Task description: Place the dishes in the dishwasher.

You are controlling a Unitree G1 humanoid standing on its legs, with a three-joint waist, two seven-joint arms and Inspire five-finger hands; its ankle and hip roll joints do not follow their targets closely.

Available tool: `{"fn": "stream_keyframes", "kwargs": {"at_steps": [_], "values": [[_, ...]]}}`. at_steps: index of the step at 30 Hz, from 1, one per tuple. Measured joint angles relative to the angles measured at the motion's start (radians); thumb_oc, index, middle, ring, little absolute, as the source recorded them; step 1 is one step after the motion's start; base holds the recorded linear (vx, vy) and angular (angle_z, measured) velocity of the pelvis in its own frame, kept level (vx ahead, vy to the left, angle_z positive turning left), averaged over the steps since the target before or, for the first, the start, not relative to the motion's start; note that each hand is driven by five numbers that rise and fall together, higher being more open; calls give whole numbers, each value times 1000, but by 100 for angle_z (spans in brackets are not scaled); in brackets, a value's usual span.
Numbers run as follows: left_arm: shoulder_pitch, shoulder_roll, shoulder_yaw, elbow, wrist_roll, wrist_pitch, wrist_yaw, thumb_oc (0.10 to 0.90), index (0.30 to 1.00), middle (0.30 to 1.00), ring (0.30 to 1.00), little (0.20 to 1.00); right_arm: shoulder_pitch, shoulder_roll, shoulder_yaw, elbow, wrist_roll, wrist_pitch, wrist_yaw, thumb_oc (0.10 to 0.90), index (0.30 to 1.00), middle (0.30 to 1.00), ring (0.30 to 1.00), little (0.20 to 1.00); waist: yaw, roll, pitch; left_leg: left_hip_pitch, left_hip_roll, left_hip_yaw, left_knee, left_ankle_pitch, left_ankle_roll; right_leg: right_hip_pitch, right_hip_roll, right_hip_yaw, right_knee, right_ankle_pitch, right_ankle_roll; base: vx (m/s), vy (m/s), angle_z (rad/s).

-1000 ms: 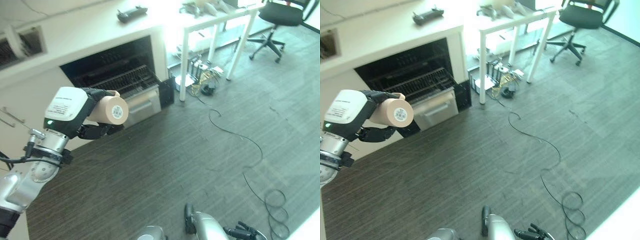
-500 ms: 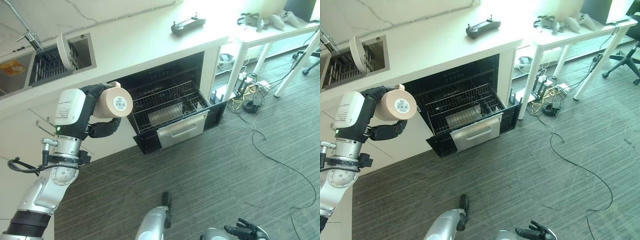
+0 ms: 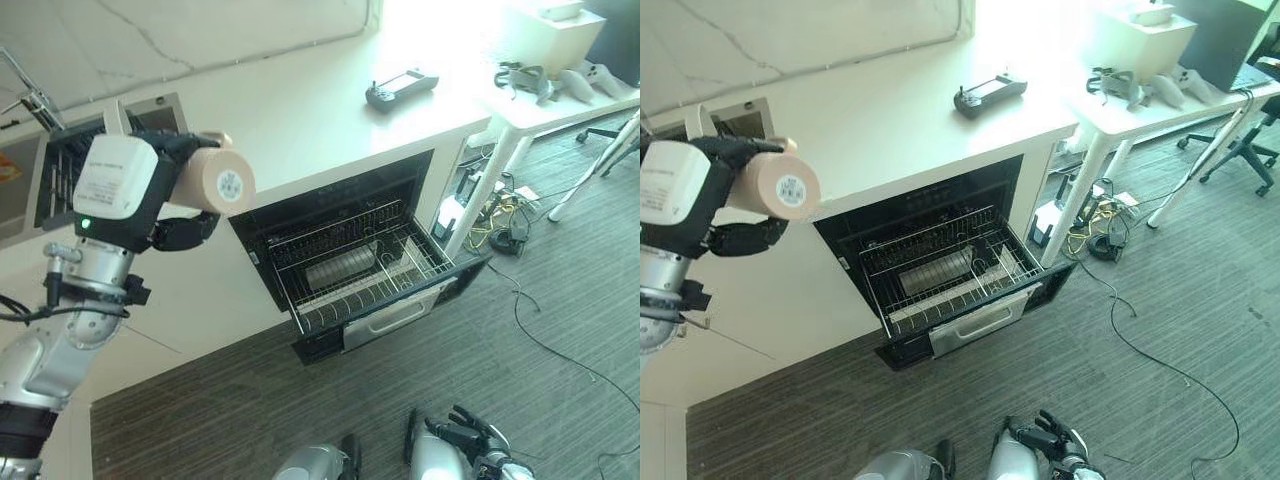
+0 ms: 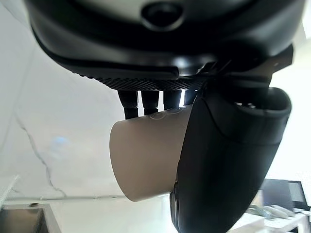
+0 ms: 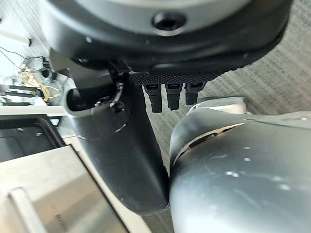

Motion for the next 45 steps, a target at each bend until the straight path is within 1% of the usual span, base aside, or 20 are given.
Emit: {"fn": "stream_keyframes", "kwargs": {"at_steps": [1, 4, 6, 9, 10, 11, 13, 15, 18, 21, 26, 28, 31, 33, 36, 38, 39, 41, 43, 45], "values": [[9, 42, -13, 10, -35, 11, -1, 400, 300, 300, 300, 300, 1, -12, -1, 0, -1, 0, 9, 800, 900, 900, 900, 900, 0, -6, -2, 2, -18, -53, 3, -9, -15, -9, -15, 68, 109, 2, 33, 221, -790, 47], [37, 58, 6, 3, -103, 41, -5, 400, 300, 300, 300, 300, 4, -22, -9, -5, -2, 17, 14, 800, 900, 900, 900, 900, 31, -7, -2, 21, 1, -82, -8, -17, -27, -5, -28, 85, 179, -16, 57, 195, -713, 26], [124, 75, 79, -14, -119, 55, -5, 400, 300, 300, 300, 300, -9, -24, 6, -12, -45, 23, 33, 800, 900, 900, 900, 900, 42, -16, -2, 47, 40, -85, -9, -36, -60, -4, -18, 29, 180, -17, 56, 166, -760, -5], [248, 55, 172, -117, -143, 117, -17, 400, 300, 300, 300, 300, 45, -22, 59, -86, -79, 28, 43, 800, 900, 900, 900, 900, 52, -51, -23, 81, 128, -90, -53, -42, -139, 42, 98, -106, 172, -72, -51, 32, -566, 38], [209, 29, 146, -124, -143, 109, -26, 400, 300, 300, 300, 300, 69, -46, 63, -72, -76, 22, 44, 800, 900, 900, 900, 900, 40, -63, -34, 46, 145, -92, -45, -31, -164, 58, 111, -153, 169, -41, -108, 6, -482, 149], [138, 23, 88, -112, -142, 107, -42, 400, 300, 300, 300, 300, 81, -63, 54, -48, -75, 6, 42, 800, 900, 900, 900, 900, 0, -63, -35, 3, 161, -32, -27, 3, -198, 74, 92, -204, 159, -53, -118, 31, -293, 229], [29, 30, 16, -117, -141, 66, -86, 400, 300, 300, 300, 300, 97, -119, 35, 17, -75, -4, 20, 800, 900, 900, 900, 900, -29, -41, -25, -14, 221, 247, -34, 41, -152, 97, 109, -258, 145, -83, -160, 2, -219, 194], [-110, -41, -66, -89, -139, 43, -87, 400, 300, 300, 300, 300, 78, -146, 35, 22, -74, -17, 5, 800, 900, 900, 900, 900, -37, -12, -8, -23, 226, 281, -48, 56, -176, 97, 107, -314, 169, -124, -154, 4, -53, 78], [-73, -66, -63, -97, -133, -6, -87, 400, 300, 300, 300, 300, 1, -107, 58, 23, -74, -8, 3, 800, 900, 900, 900, 900, -57, 6, -2, -39, 153, 153, -20, 37, -151, 93, 135, -303, 131, -100, -150, 73, 75, -9], [-32, -89, -62, -114, -126, -17, -93, 400, 300, 300, 300, 300, -1, -50, 63, 23, -75, -5, 9, 800, 900, 900, 900, 900, -57, 11, -4, -33, 106, 108, -3, 6, -122, 95, 158, -299, 108, -88, -140, 102, 183, -21], [19, -158, -42, -172, -77, -19, -106, 400, 300, 300, 300, 300, 14, -41, 60, 15, -78, 0, -25, 800, 900, 900, 900, 900, -35, 10, -7, -65, 104, 67, 84, -54, -63, 107, 217, -311, 86, -37, -146, 84, 102, -8], [6, -167, -57, -143, -53, -12, -106, 400, 300, 300, 300, 300, 23, -56, 63, -33, -76, -6, -27, 800, 900, 900, 900, 900, -42, 21, -1, -60, 117, 32, 90, -56, -85, 2, 187, -206, 307, -49, -110, 76, -187, 17], [1, -150, -60, -144, -43, 10, -105, 400, 300, 300, 300, 300, 15, -59, 37, -10, -73, -17, -28, 800, 900, 900, 900, 900, -32, 15, 3, -51, 93, 11, 90, -55, -86, 18, 68, -33, 125, -59, -30, 148, -333, 25], [-7, -77, -63, -121, -52, 37, -105, 400, 300, 300, 300, 300, 10, -58, 31, 9, -74, -29, -19, 800, 900, 900, 900, 900, -32, -5, 2, -58, 70, -2, 104, -68, -119, -14, 3, 75, 132, -26, 42, 252, -504, 24], [-34, 5, -61, -66, -88, 77, -104, 400, 300, 300, 300, 300, 10, -46, 21, 22, -77, -41, 11, 800, 900, 900, 900, 900, -22, -30, 0, -66, 82, -32, 130, -92, -144, -24, 5, 94, 117, -17, 59, 367, -685, 28], [5, 4, -54, -53, -105, 95, -97, 400, 300, 300, 300, 300, 22, -44, 12, 23, -89, -31, 32, 800, 900, 900, 900, 900, -9, -33, 0, -44, 119, -42, 133, -112, -173, 3, 45, 52, 133, -5, 2, 244, -676, 20], [64, 4, -42, -75, -125, 115, -97, 400, 300, 300, 300, 300, 41, -45, 29, 12, -98, -12, 46, 800, 900, 900, 900, 900, -13, -30, -5, 8, 179, -66, 45, -80, -233, 38, 99, -23, 123, -5, -32, 179, -690, 35], [62, 4, -42, -109, -143, 120, -97, 400, 300, 300, 300, 300, 41, -59, 41, 17, -109, -7, 48, 800, 900, 900, 900, 900, -27, -32, -6, -20, 233, -43, 28, -32, -268, 32, 125, -84, 130, -21, -92, 115, -454, 69], [40, -1, -50, -119, -143, 109, -116, 400, 300, 300, 300, 300, 45, -78, 40, 44, -106, -9, 43, 800, 900, 900, 900, 900, -42, -34, -6, -30, 260, 43, 21, 42, -197, 40, 127, -137, 155, -41, -125, 125, -229, 84], [-3, -9, -51, -120, -143, 86, -118, 400, 300, 300, 300, 300, 50, -100, 38, 64, -96, -9, 38, 800, 900, 900, 900, 900, -69, -33, -5, -26, 266, 117, 3, 73, -193, 97, 126, -162, 128, -60, -147, 95, -76, 74]]}}
